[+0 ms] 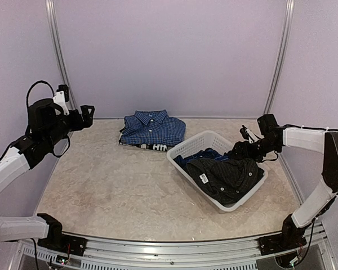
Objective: Fold and stack the long sleeve shirts
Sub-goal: Move the bin to the center of the board, then move the bin to the corner of the board.
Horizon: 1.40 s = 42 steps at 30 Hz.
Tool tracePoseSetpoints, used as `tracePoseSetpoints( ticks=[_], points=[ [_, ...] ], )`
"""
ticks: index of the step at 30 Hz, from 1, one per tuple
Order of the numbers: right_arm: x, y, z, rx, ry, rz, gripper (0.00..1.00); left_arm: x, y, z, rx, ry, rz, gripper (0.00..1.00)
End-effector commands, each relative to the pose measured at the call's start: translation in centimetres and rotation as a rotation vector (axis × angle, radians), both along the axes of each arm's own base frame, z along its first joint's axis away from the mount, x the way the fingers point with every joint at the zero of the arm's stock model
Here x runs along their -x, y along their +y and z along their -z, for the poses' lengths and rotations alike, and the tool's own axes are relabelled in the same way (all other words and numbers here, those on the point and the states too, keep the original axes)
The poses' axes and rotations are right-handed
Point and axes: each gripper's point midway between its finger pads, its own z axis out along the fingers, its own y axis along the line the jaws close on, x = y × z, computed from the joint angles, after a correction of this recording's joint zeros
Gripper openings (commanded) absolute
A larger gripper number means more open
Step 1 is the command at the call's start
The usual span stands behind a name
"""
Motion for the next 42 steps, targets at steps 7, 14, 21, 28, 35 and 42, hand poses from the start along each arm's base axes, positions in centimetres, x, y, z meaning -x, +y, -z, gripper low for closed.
tracePoseSetpoints(
  ticks=[7,14,21,28,35,42],
  points=[
    [5.3,14.1,-2.2,-0.268,0.021,-0.154,0.95,-0.2,-0.5,0.2,0.040,0.069,-0.030,0.99],
    [5.1,26.1,-4.8,-0.447,-0.071,-0.247,0.95,-0.3,-3.6,9.0,0.137,0.394,-0.016,0.99],
    [4.1,25.9,-4.6,-0.332,-0.147,-0.252,0.95,4.3,-5.5,15.7,0.302,0.581,0.006,0.99],
    [5.0,24.4,-4.7,-0.279,-0.181,-0.272,0.96,7.3,-7.8,21.8,0.344,0.748,0.039,0.87],
    [5.6,24.6,-3.8,-0.291,-0.158,-0.301,0.96,7.4,-7.9,23.4,0.307,0.770,0.017,0.57],
    [5.8,24.6,-3.8,-0.286,-0.166,-0.321,0.96,4.6,-6.0,22.8,0.225,0.763,-0.025,0.20]
  ],
)
